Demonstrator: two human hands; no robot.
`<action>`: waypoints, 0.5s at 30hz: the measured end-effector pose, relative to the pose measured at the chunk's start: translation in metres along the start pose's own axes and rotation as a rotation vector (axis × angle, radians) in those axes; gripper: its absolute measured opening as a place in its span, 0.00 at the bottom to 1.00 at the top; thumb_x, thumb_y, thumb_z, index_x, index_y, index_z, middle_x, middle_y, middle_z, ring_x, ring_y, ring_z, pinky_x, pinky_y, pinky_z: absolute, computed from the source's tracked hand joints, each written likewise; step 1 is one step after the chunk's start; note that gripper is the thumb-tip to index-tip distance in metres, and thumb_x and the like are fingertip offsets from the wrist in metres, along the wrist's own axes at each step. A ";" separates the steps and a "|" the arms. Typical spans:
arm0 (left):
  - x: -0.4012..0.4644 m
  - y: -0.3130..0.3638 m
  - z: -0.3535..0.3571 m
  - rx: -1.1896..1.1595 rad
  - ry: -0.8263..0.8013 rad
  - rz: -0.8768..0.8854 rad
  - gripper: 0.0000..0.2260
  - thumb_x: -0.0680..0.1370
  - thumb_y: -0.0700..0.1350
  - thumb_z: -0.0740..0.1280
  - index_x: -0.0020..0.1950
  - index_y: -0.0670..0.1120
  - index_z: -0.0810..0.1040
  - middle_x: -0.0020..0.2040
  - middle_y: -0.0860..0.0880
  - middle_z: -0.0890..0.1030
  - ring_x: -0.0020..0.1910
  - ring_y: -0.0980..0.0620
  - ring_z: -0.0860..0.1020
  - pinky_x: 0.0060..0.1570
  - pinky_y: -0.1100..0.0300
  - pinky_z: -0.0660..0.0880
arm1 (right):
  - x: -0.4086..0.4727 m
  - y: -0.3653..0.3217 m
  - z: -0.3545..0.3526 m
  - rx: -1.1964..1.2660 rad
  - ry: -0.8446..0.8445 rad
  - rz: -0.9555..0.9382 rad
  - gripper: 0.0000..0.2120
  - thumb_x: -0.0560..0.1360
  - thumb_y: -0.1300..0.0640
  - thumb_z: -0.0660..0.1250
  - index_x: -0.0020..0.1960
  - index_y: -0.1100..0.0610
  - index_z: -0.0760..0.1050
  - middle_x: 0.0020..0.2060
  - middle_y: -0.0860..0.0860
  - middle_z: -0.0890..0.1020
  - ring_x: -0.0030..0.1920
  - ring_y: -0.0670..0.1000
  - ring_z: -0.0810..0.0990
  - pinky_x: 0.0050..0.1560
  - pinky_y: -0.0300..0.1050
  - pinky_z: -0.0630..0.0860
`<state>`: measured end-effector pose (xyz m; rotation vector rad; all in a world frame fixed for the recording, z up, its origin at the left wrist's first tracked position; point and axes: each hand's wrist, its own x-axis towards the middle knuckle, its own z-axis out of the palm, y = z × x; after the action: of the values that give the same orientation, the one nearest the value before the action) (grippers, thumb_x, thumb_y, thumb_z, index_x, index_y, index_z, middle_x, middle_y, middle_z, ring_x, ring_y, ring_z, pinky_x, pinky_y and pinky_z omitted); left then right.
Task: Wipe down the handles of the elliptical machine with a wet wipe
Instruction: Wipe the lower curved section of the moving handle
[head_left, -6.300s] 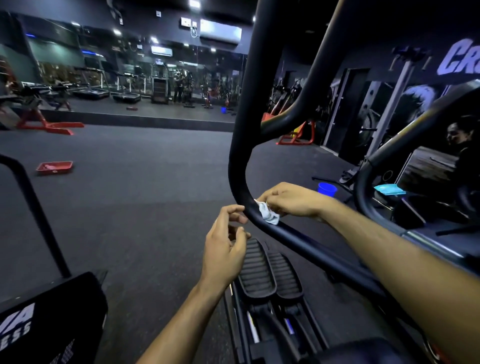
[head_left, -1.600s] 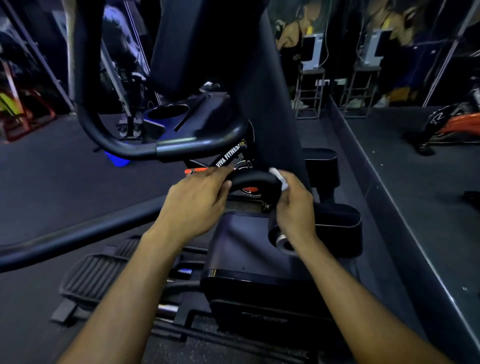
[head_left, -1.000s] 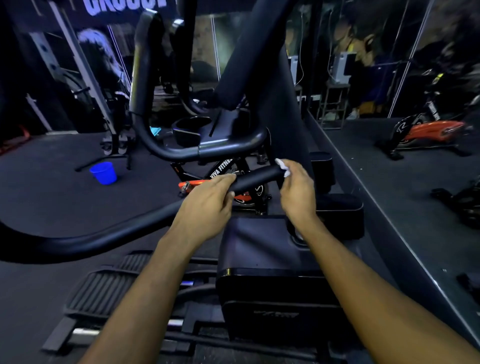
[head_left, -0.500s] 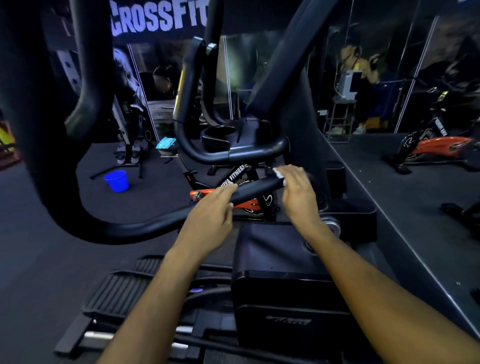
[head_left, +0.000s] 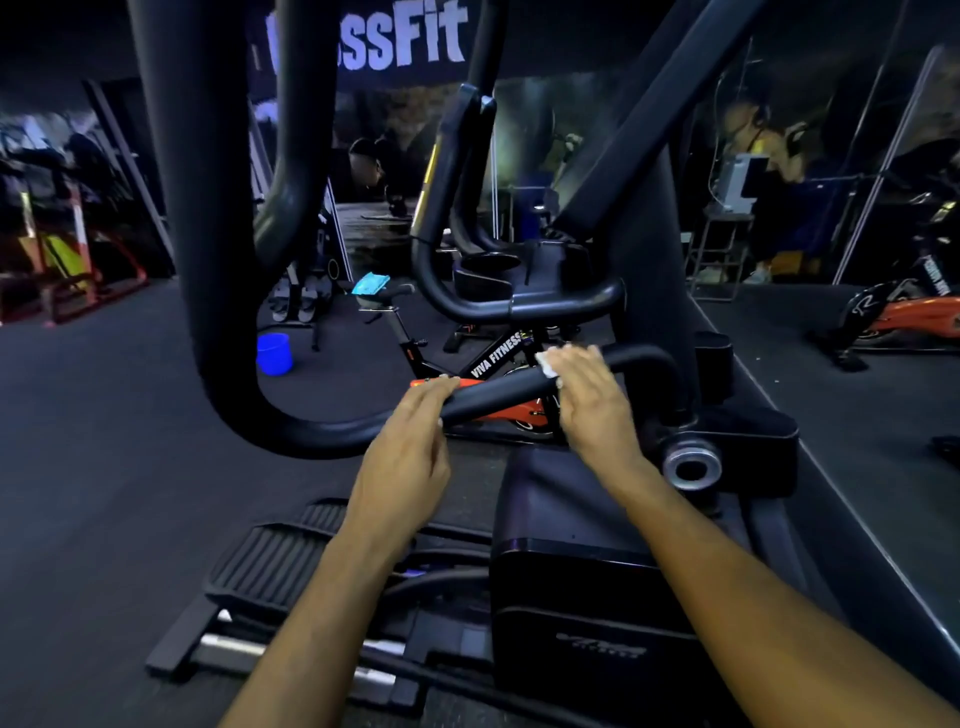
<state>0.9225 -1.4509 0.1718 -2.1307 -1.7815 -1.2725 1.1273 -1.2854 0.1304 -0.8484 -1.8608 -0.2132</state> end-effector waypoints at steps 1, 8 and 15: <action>-0.006 -0.001 -0.004 -0.013 0.063 0.001 0.22 0.80 0.31 0.60 0.73 0.44 0.75 0.70 0.48 0.76 0.68 0.49 0.75 0.68 0.60 0.70 | -0.003 -0.007 0.004 0.006 -0.026 -0.081 0.20 0.76 0.67 0.58 0.64 0.61 0.80 0.60 0.56 0.83 0.64 0.55 0.78 0.77 0.53 0.61; -0.042 -0.015 -0.024 -0.006 0.397 -0.149 0.14 0.79 0.29 0.66 0.59 0.43 0.82 0.53 0.52 0.82 0.52 0.57 0.79 0.56 0.73 0.71 | -0.010 -0.041 0.017 0.042 -0.019 -0.068 0.21 0.76 0.64 0.58 0.65 0.59 0.80 0.60 0.54 0.83 0.65 0.55 0.78 0.77 0.61 0.60; -0.058 -0.019 -0.039 -0.086 0.639 -0.253 0.07 0.80 0.42 0.63 0.48 0.50 0.80 0.33 0.51 0.80 0.31 0.51 0.78 0.34 0.55 0.73 | -0.010 -0.094 0.035 0.119 -0.050 -0.113 0.20 0.77 0.63 0.57 0.65 0.59 0.79 0.59 0.53 0.82 0.63 0.54 0.77 0.78 0.59 0.60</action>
<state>0.8870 -1.5110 0.1520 -1.3119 -1.7407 -1.8459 1.0435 -1.3419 0.1271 -0.6731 -1.9496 -0.1508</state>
